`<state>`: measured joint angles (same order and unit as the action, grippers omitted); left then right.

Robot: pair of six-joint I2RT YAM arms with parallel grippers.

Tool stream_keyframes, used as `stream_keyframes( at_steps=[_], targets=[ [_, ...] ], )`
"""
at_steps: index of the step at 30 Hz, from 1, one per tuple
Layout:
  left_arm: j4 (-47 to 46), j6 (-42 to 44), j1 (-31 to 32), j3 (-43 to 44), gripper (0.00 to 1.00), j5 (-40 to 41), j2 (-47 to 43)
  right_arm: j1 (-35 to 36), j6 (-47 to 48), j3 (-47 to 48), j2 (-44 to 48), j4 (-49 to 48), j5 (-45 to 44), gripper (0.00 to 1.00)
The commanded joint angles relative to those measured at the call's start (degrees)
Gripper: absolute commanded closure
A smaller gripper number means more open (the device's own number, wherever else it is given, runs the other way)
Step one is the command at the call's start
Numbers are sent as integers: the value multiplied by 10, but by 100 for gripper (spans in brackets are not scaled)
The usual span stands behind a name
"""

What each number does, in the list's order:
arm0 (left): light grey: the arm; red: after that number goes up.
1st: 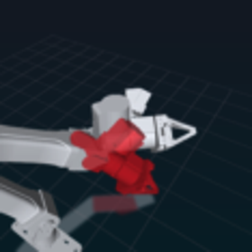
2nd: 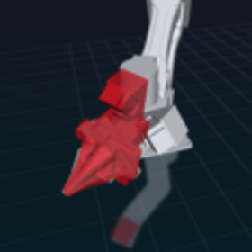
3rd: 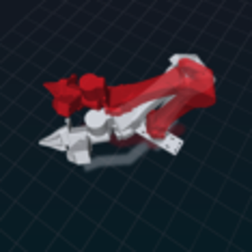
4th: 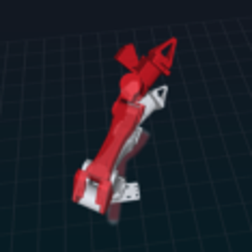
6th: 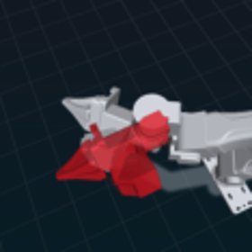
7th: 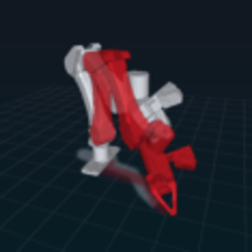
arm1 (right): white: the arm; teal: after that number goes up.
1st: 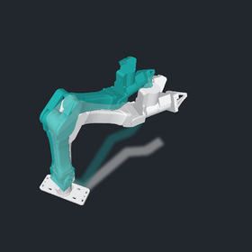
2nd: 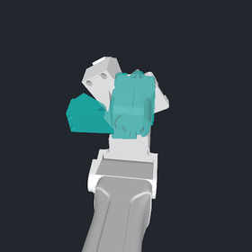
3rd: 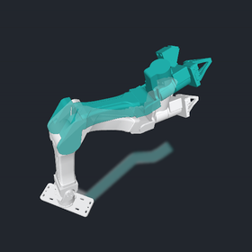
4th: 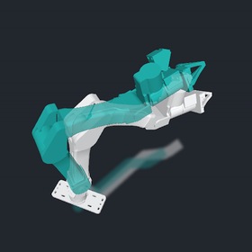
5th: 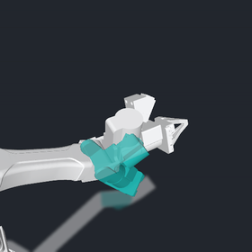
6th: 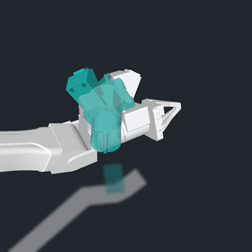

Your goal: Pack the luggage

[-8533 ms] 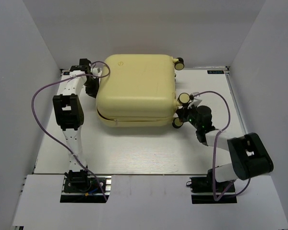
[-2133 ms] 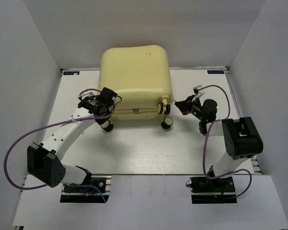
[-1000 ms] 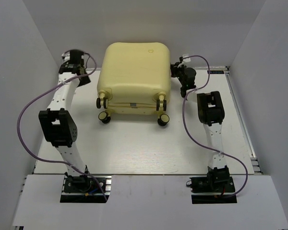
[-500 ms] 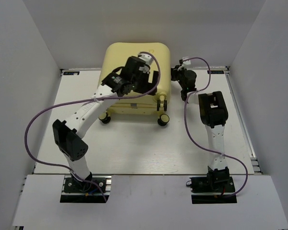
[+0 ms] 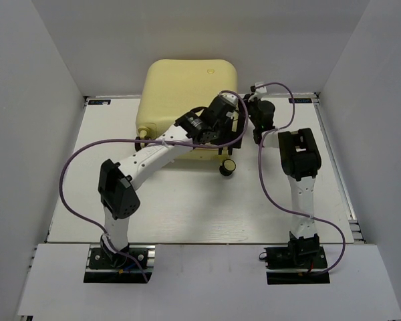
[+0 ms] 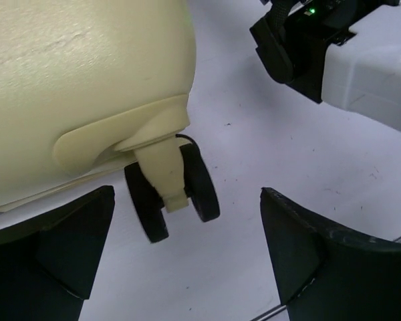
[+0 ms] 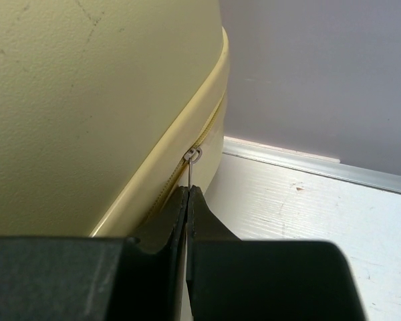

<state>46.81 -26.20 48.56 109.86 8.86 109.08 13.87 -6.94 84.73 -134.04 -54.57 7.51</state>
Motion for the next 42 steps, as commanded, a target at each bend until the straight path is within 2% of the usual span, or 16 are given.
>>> stream_keyframes(
  at_steps=[1, 8, 10, 11, 12, 15, 17, 18, 19, 23, 27, 28, 34, 37, 38, 42],
  targets=[
    [28, -24, 15, 37, 0, 54, 33, 8, -11, -10, 40, -40, 22, 100],
    [111, -59, 17, 56, 0, 150, 93, 8, -13, -21, 50, -47, 37, 100],
    [107, -62, 11, 41, 7, 149, 87, 7, -11, -26, 55, -47, 41, 100],
    [90, -65, 10, 35, 15, 158, 84, 8, -10, -31, 56, -46, 44, 100],
    [87, -65, 9, 29, 35, 161, 81, 8, -9, -33, 58, -46, 49, 100],
    [64, -52, 8, 27, 70, 165, 78, 10, -4, -45, 69, -46, 57, 100],
    [51, -44, 8, 25, 82, 168, 71, 9, -2, -50, 73, -41, 58, 100],
    [41, -40, 8, 19, 96, 169, 68, 9, -2, -53, 75, -40, 59, 100],
    [36, -38, 10, 13, 100, 173, 60, 9, -2, -55, 76, -42, 59, 100],
    [64, -23, 8, -21, 100, 186, 27, 8, -12, -90, 104, -46, 49, 100],
    [140, -88, -11, -147, 100, 227, -79, 8, -10, -127, 131, -41, 11, 100],
    [160, -103, -17, -226, 100, 228, -116, 7, -11, -132, 138, -43, 3, 100],
    [277, -219, -92, -383, 100, 262, -245, 13, -15, -209, 178, -91, -37, 100],
    [331, -267, -120, -402, 100, 292, -267, 19, -10, -232, 186, -102, -91, 100],
    [355, -278, -127, -405, 100, 301, -270, 18, 0, -233, 186, -103, -137, 100],
    [386, -293, -172, -412, 100, 322, -301, 19, 18, -217, 171, -94, -182, 100]
  ],
)
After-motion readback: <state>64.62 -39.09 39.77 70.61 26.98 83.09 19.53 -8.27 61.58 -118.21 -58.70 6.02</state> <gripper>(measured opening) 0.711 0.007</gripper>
